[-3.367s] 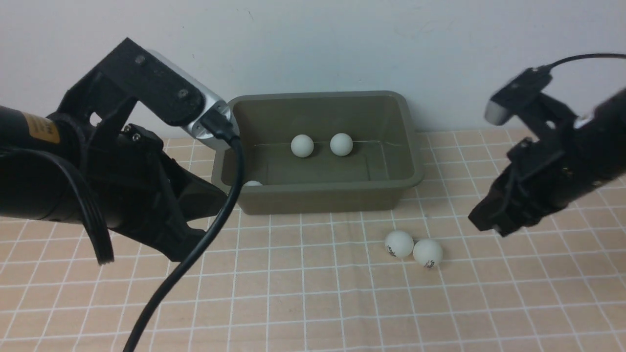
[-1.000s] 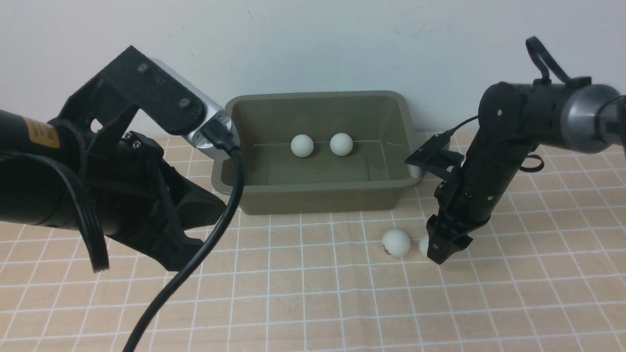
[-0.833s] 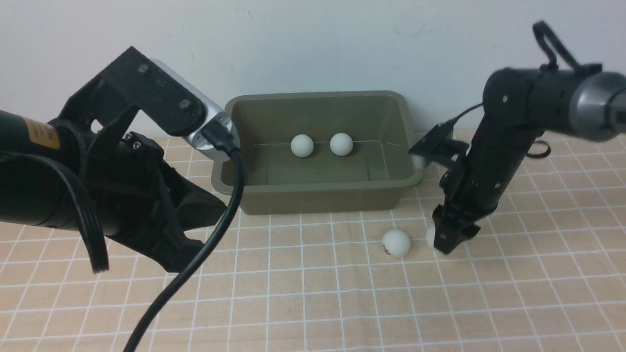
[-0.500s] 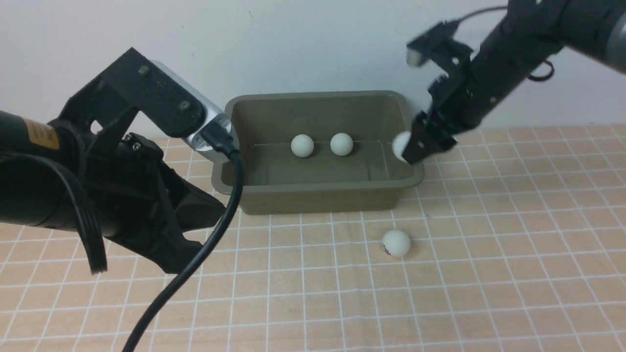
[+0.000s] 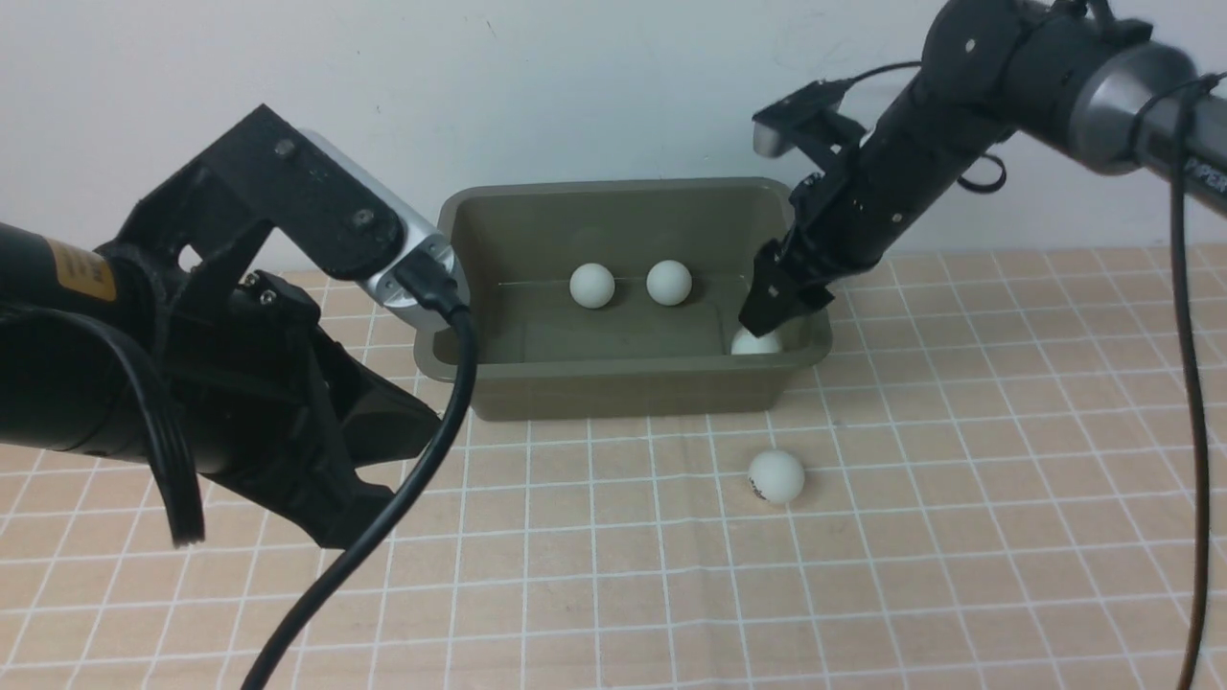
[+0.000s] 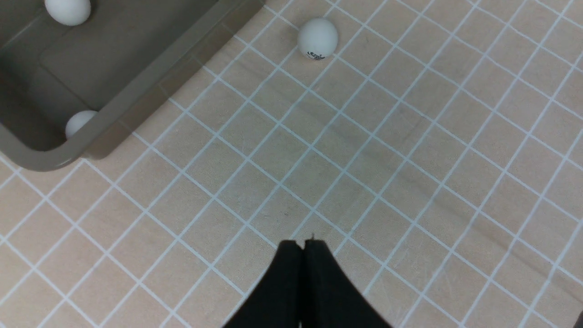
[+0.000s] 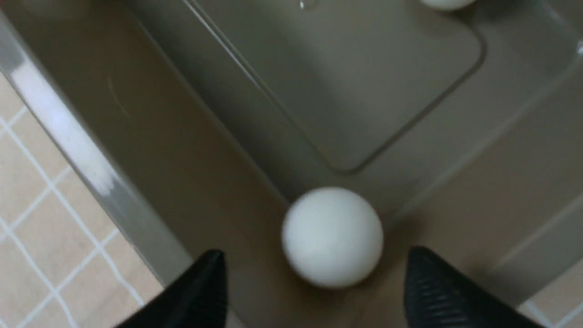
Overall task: Put the table tennis balls into the box on the light coffee tablecloth.
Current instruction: 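Release the ping pong ball into the bin and lift the gripper away, then reach for and grasp a ping pong ball on the table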
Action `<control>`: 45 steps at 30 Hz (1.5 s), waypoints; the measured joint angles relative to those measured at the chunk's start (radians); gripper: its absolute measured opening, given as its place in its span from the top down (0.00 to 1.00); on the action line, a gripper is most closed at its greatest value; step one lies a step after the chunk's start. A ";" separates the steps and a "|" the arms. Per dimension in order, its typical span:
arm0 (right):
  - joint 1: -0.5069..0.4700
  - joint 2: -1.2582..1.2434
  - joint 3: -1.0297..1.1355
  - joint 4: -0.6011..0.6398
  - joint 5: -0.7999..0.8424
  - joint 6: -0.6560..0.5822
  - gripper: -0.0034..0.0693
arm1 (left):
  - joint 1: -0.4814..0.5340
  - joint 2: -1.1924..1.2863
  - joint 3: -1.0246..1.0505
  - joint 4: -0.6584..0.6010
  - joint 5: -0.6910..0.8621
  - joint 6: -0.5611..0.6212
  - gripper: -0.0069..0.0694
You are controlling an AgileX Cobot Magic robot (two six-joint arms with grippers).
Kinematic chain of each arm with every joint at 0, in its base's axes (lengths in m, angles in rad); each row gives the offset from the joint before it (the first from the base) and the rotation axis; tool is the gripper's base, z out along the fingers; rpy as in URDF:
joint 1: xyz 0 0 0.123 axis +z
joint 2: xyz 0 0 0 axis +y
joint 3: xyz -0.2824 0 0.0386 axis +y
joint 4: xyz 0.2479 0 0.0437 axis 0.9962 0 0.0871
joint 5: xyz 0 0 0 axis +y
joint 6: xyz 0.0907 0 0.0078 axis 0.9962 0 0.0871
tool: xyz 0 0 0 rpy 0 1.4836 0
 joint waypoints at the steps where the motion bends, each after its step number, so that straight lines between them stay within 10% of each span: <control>1: 0.000 -0.004 -0.022 -0.003 0.003 0.011 0.22 | 0.000 0.000 0.000 0.000 0.000 0.000 1.00; 7: 0.000 -0.103 -0.204 -0.080 0.009 0.145 0.22 | 0.000 0.000 0.000 0.000 0.000 0.000 1.00; 17: 0.000 -0.309 -0.177 -0.138 0.026 0.471 0.52 | 0.000 0.000 0.000 0.000 0.005 0.000 1.00; 28: 0.068 -0.664 0.455 -0.051 0.024 0.387 0.87 | 0.000 0.000 0.000 0.000 0.023 0.000 1.00; 45: 0.241 -0.492 0.908 -0.164 -0.600 0.382 0.71 | 0.000 0.000 0.000 0.000 0.023 0.001 1.00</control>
